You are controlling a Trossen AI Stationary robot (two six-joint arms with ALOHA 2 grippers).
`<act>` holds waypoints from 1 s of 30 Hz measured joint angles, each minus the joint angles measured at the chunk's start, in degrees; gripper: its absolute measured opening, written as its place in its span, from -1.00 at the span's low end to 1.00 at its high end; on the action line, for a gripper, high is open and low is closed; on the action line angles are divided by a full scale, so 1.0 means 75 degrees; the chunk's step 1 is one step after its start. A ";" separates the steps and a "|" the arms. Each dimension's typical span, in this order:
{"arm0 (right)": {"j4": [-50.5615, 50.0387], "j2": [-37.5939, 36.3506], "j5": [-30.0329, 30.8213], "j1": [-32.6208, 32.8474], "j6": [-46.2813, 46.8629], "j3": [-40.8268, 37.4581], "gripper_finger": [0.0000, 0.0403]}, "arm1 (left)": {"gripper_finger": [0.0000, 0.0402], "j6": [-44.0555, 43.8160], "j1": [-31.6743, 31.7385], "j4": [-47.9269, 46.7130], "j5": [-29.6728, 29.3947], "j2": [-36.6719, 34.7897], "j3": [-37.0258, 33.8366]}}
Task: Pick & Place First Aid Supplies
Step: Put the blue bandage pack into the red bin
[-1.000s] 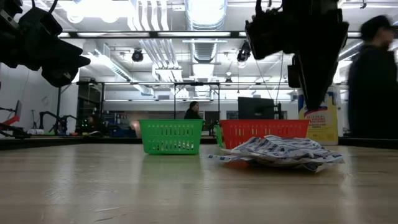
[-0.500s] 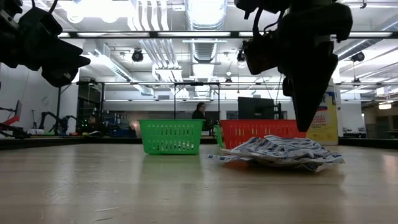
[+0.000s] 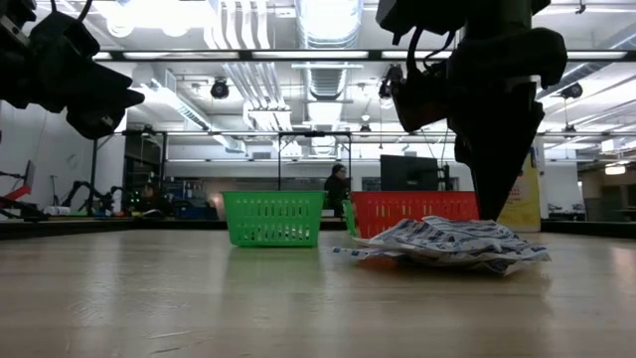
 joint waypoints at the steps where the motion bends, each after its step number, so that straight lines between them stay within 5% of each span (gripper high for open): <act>1: -0.0002 0.0000 0.0000 -0.0003 -0.0001 -0.0013 -0.21 | -0.43 0.0000 0.0003 0.0000 0.0000 0.0000 0.0000; 30: 0.0912 -0.0003 -0.0018 -0.0041 0.0102 -0.0631 -0.48 | -0.43 -0.0023 0.0003 0.0000 0.0000 0.0000 0.0000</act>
